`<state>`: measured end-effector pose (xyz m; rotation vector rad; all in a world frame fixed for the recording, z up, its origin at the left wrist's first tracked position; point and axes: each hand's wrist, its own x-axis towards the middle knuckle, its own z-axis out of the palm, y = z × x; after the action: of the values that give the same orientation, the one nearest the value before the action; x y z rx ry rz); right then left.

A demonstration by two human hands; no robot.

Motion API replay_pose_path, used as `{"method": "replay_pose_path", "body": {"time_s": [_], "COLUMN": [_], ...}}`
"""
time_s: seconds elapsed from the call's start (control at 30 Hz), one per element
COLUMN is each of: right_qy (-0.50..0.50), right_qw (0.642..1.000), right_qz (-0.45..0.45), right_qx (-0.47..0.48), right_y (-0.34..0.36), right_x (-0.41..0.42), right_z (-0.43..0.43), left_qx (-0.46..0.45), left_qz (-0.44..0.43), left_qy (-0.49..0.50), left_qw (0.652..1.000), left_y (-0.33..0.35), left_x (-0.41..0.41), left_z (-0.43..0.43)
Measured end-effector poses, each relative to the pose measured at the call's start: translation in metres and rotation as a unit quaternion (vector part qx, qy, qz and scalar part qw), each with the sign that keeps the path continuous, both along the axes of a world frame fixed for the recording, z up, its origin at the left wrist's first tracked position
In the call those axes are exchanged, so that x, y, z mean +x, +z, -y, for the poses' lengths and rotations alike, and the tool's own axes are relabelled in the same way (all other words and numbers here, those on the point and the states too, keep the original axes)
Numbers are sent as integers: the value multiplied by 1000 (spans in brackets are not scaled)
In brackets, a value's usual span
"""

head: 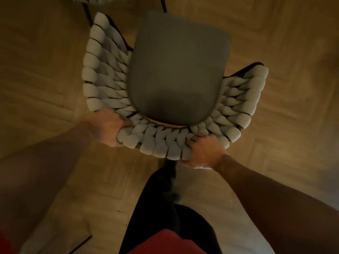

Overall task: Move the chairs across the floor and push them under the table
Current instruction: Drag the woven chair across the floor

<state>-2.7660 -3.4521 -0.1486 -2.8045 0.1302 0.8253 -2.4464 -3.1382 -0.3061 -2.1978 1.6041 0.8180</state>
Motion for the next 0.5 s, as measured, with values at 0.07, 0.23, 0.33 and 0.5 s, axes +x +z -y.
{"method": "replay_pose_path", "body": {"time_s": [0.07, 0.23, 0.33, 0.5], "right_qy": [35, 104, 157, 264], "right_qw": [999, 994, 987, 963], "right_qz": [-14, -32, -29, -52], "right_qx": [-1, 7, 11, 2], "right_y": [-1, -1, 0, 1], "right_x": [-12, -29, -35, -40], "right_z": [19, 62, 88, 121], "left_qx": [21, 15, 29, 10], "left_qz": [-24, -59, -63, -66], "left_qy": [31, 38, 95, 188], "left_qw": [999, 997, 993, 980], "left_y": [101, 173, 174, 176], "left_x": [-40, -115, -159, -238], "left_z": [53, 78, 77, 81]}}
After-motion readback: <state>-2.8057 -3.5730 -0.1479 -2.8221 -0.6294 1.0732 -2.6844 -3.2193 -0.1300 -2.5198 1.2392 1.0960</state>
